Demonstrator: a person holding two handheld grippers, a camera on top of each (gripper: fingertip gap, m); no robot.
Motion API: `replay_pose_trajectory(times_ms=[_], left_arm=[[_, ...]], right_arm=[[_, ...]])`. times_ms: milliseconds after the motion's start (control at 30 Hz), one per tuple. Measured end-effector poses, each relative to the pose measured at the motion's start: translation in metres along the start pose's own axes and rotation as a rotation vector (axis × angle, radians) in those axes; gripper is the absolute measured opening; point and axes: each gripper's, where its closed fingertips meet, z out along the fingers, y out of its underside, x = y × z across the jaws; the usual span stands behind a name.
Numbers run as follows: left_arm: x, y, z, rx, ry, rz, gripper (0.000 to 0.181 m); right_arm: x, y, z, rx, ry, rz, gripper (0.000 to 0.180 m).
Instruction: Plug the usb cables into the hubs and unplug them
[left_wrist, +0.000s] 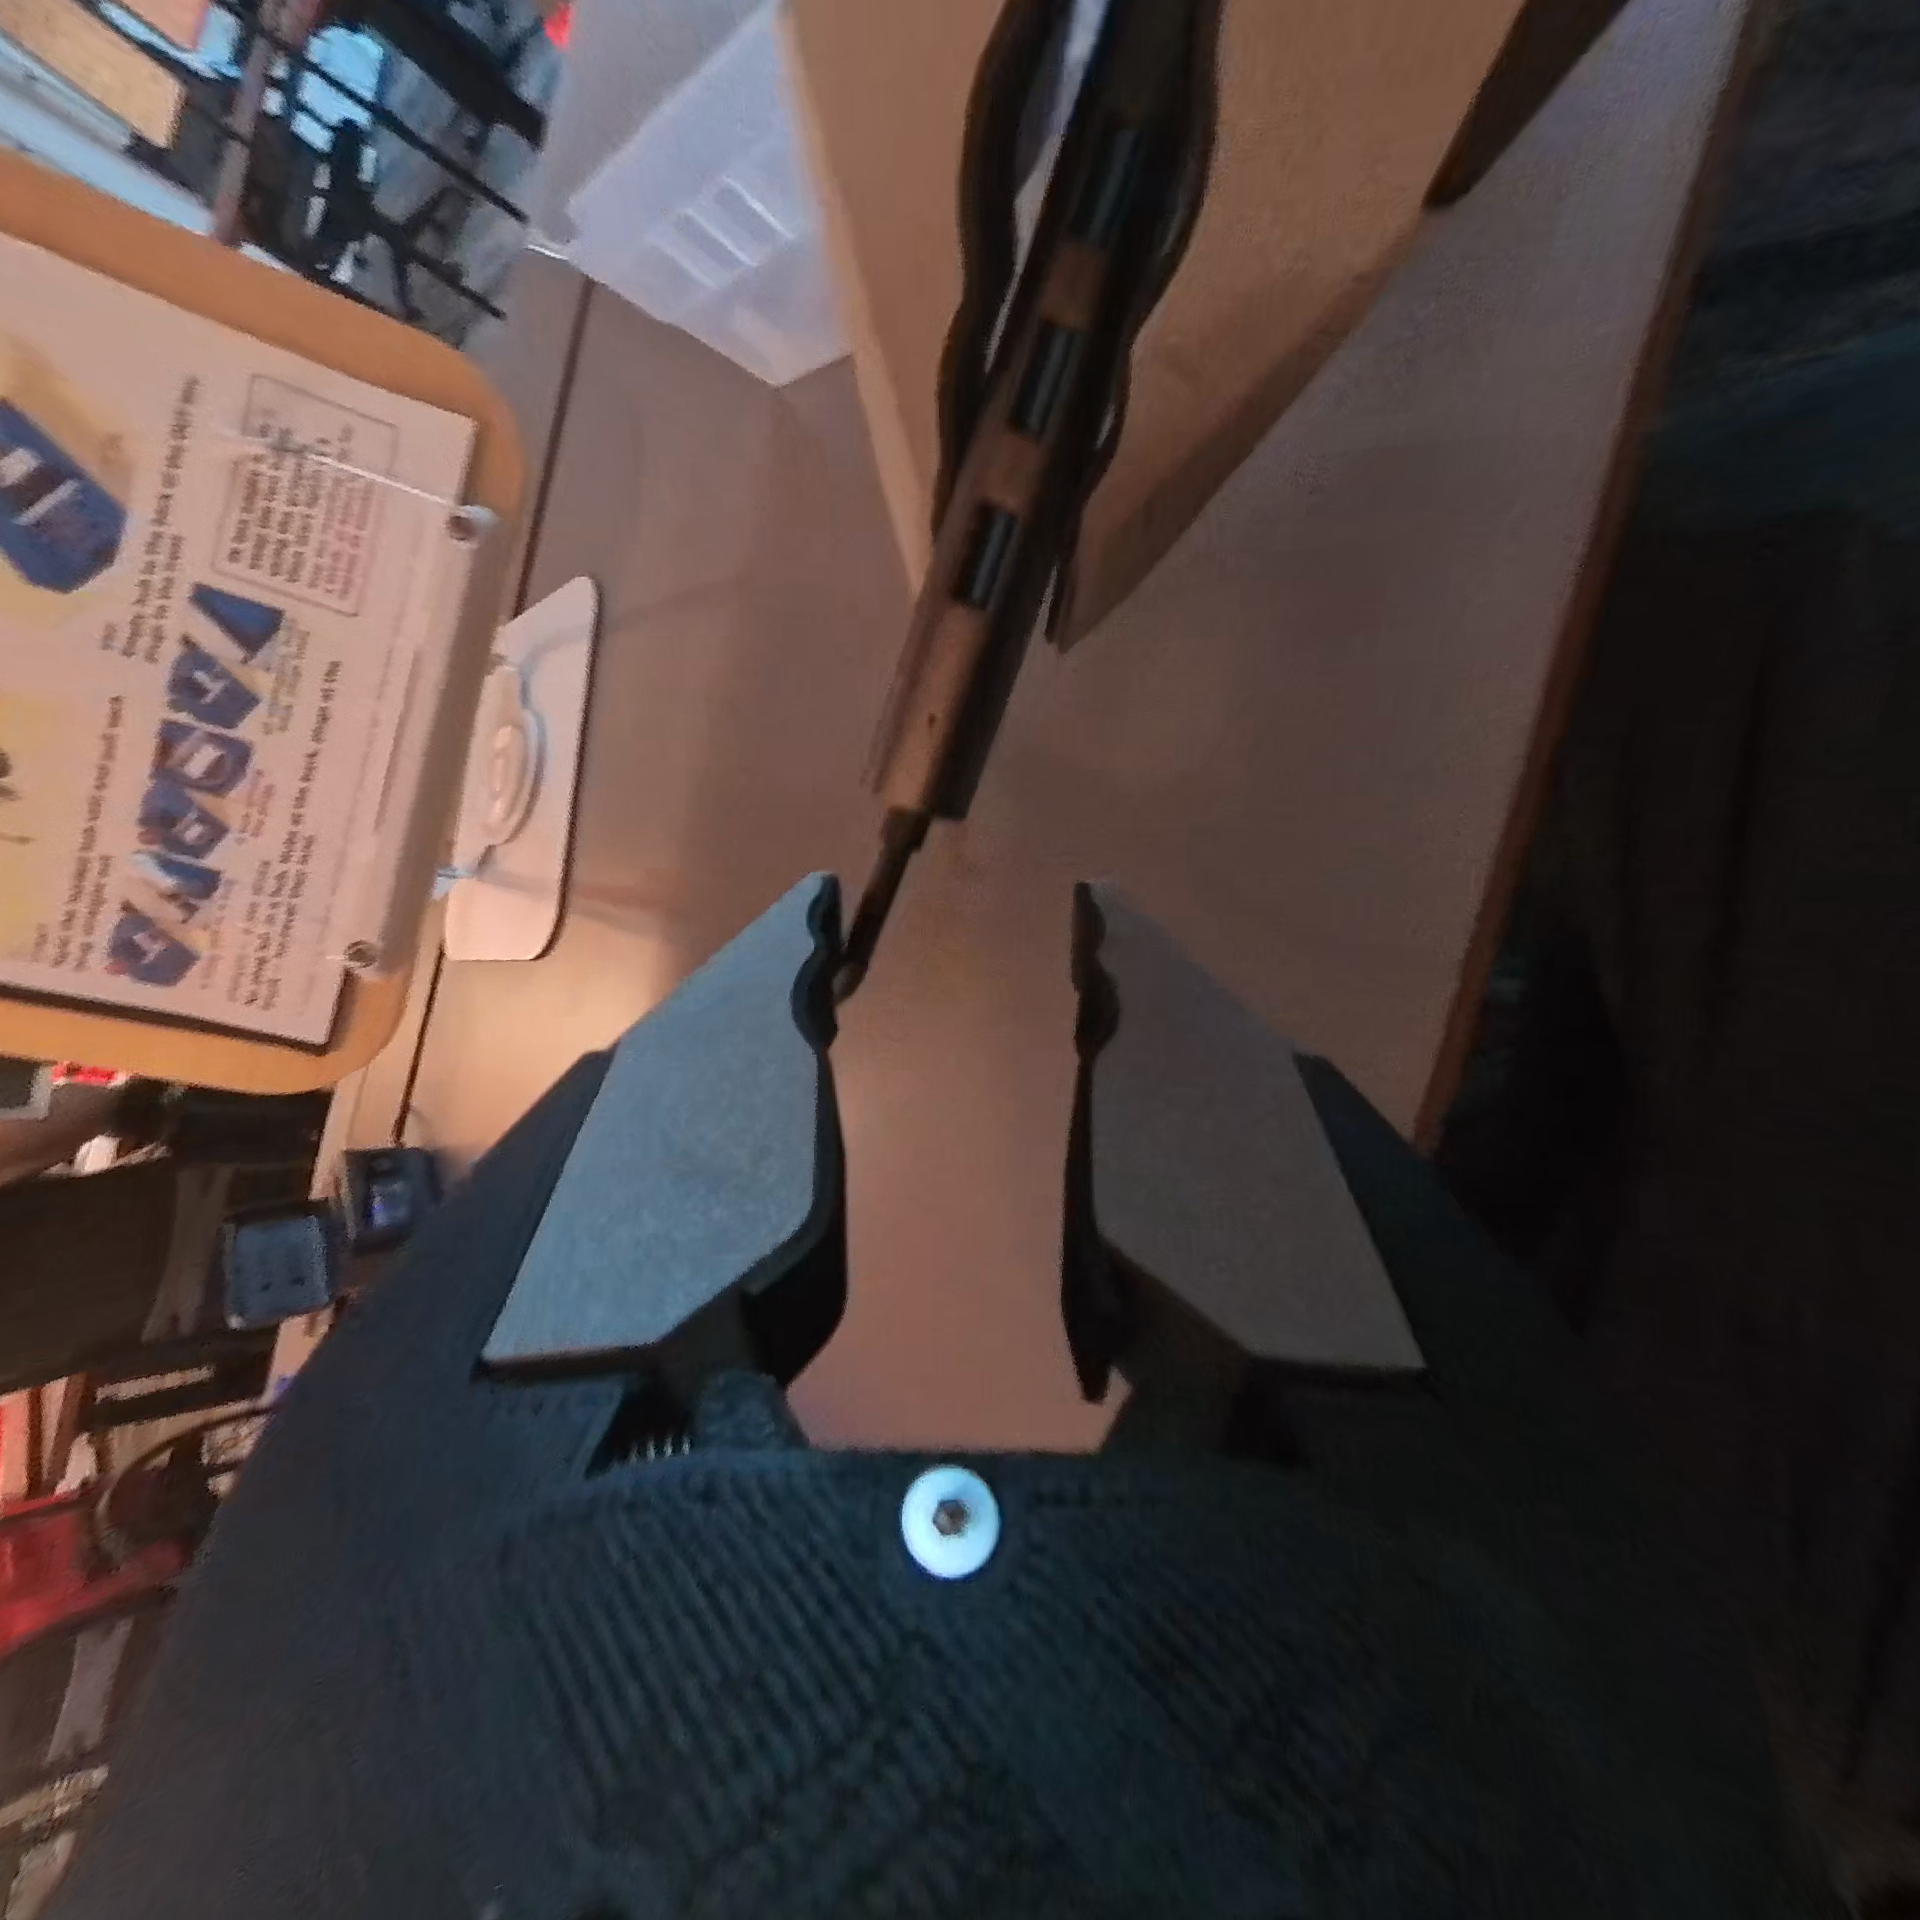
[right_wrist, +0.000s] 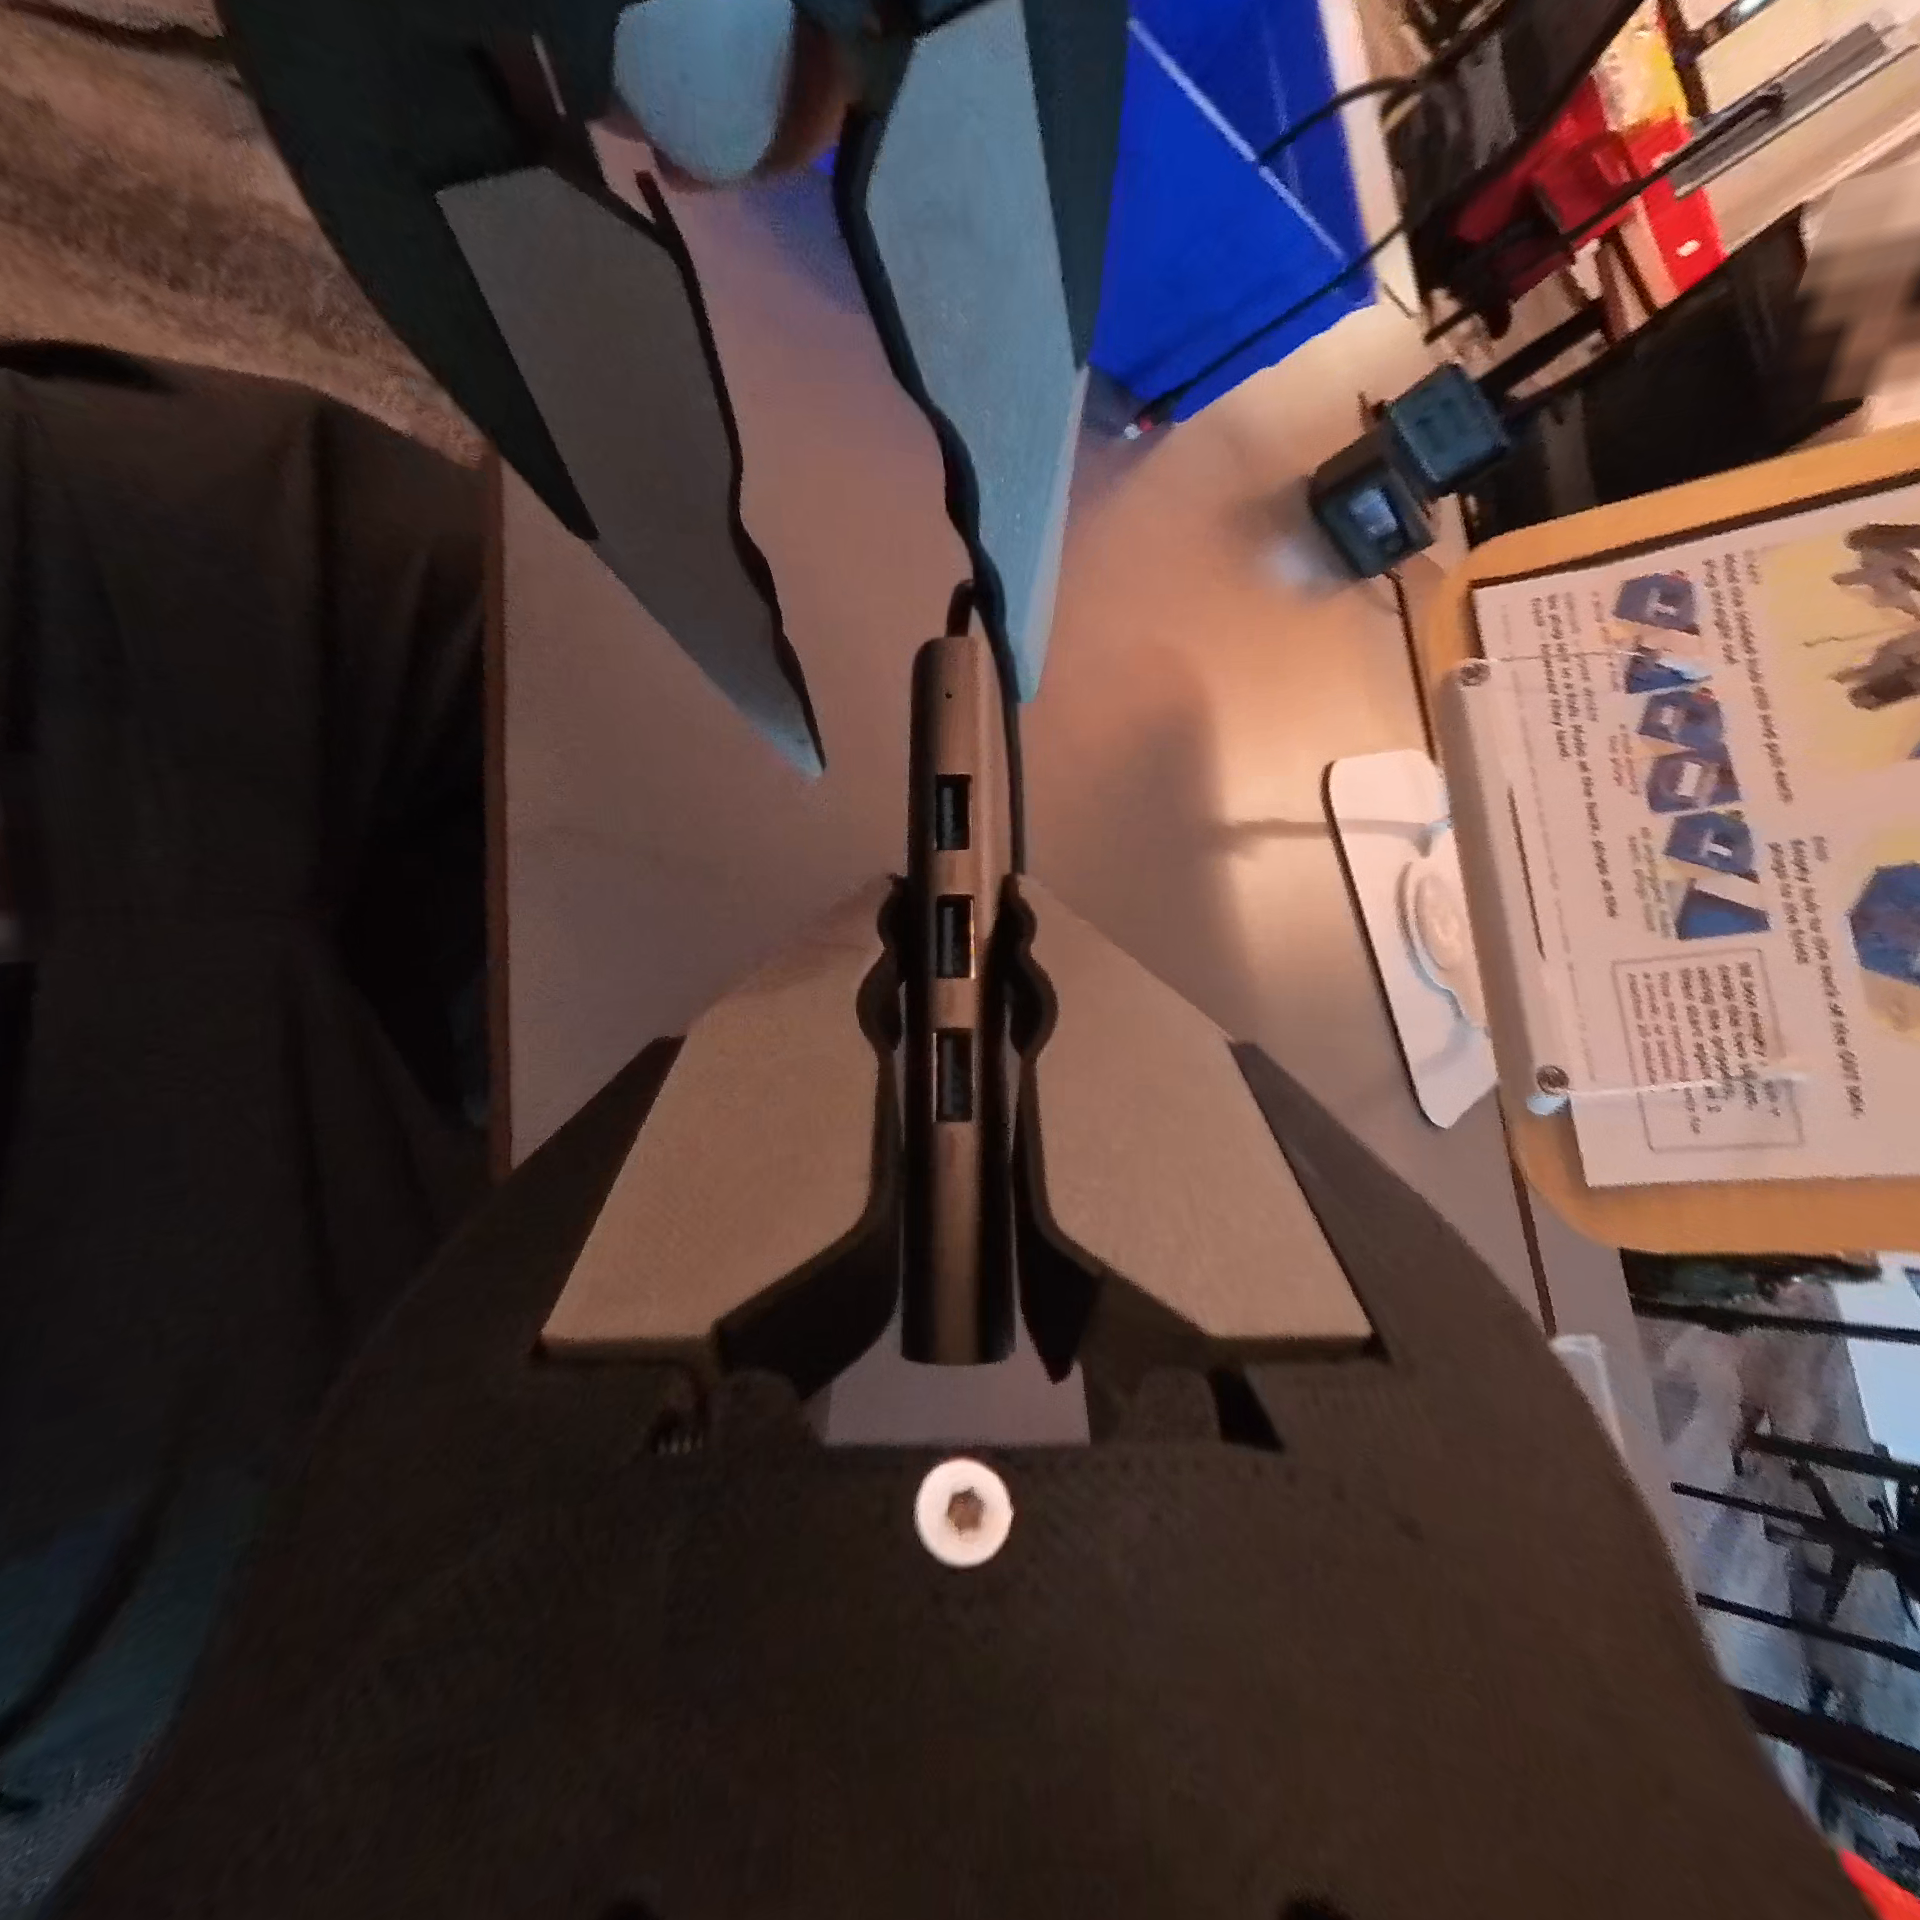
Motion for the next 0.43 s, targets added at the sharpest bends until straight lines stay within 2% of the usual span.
replay_pose_trajectory(times_ms=[167,300,433], left_arm=[[-0.033,0.002,-0.008,-0.036,-0.206,0.0,0.05],[-0.032,-0.005,-0.011,0.007,-0.19,-0.04,0.051],[-0.034,-0.001,-0.01,-0.005,-0.189,-0.05,0.05]], right_arm=[[0.032,0.013,-0.017,-0.024,0.137,0.043,0.013],[0.067,0.018,-0.041,0.008,0.296,0.135,0.014],[0.115,0.024,-0.085,0.068,0.578,0.251,0.014]])
